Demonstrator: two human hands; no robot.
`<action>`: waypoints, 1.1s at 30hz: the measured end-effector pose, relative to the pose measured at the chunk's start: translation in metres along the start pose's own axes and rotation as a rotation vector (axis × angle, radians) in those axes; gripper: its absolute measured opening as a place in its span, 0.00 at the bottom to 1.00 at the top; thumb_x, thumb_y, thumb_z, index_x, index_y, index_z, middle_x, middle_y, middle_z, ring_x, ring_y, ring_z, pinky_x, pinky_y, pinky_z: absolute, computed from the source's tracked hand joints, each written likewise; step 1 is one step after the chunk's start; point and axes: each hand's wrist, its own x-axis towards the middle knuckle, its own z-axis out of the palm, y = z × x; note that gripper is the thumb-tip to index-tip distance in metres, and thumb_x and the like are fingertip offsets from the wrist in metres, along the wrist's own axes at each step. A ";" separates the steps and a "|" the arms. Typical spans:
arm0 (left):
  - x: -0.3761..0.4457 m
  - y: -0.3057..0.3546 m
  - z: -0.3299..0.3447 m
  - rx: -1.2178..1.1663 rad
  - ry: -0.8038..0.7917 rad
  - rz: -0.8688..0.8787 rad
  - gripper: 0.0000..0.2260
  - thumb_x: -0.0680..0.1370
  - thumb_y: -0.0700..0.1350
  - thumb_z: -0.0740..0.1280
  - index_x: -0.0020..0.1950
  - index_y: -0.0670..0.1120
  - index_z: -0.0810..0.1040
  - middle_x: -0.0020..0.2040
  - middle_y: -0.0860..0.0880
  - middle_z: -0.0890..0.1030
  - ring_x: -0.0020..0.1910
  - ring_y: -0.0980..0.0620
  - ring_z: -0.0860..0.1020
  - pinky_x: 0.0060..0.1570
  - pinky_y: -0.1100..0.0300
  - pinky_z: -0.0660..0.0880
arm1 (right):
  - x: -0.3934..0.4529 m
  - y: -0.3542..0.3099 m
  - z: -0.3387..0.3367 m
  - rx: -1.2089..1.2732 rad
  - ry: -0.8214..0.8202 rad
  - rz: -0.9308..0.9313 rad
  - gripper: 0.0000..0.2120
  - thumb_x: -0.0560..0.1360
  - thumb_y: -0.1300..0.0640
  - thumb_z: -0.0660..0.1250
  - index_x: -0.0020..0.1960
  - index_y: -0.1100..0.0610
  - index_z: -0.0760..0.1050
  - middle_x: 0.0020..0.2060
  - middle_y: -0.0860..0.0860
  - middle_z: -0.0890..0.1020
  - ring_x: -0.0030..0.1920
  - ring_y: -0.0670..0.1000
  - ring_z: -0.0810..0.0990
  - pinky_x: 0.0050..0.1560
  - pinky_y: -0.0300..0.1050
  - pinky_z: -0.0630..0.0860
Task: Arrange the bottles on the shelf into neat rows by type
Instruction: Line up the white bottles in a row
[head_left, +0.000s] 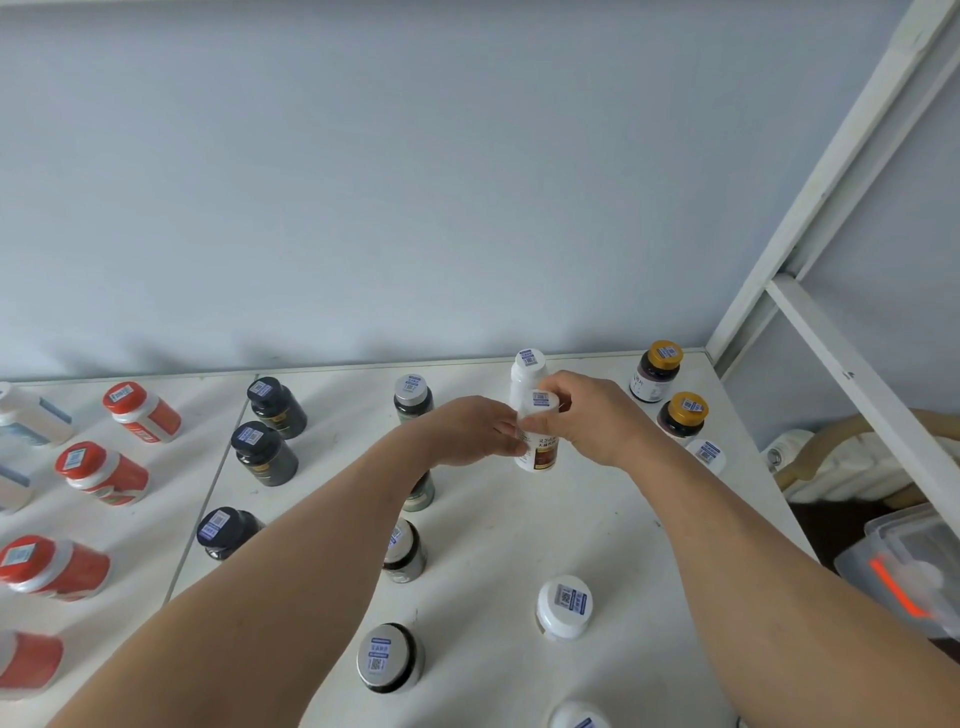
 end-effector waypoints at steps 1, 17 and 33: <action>0.001 -0.001 0.002 0.055 0.009 -0.002 0.15 0.77 0.51 0.68 0.63 0.50 0.78 0.59 0.55 0.81 0.60 0.53 0.77 0.62 0.57 0.72 | -0.001 0.002 0.002 0.003 -0.006 0.000 0.18 0.70 0.45 0.73 0.57 0.49 0.76 0.47 0.46 0.81 0.44 0.46 0.78 0.38 0.37 0.70; 0.011 -0.003 0.008 0.351 0.121 -0.039 0.24 0.80 0.52 0.64 0.75 0.50 0.66 0.70 0.51 0.74 0.70 0.51 0.69 0.67 0.56 0.67 | -0.001 0.027 0.015 0.007 -0.037 -0.041 0.30 0.71 0.47 0.72 0.70 0.46 0.66 0.64 0.44 0.74 0.62 0.46 0.72 0.57 0.42 0.68; 0.061 -0.005 -0.014 0.155 0.234 -0.129 0.26 0.81 0.51 0.62 0.77 0.46 0.61 0.72 0.47 0.71 0.72 0.48 0.67 0.66 0.54 0.67 | 0.094 0.021 0.000 -0.114 -0.108 -0.052 0.24 0.77 0.50 0.67 0.71 0.47 0.66 0.66 0.48 0.74 0.63 0.51 0.73 0.61 0.45 0.70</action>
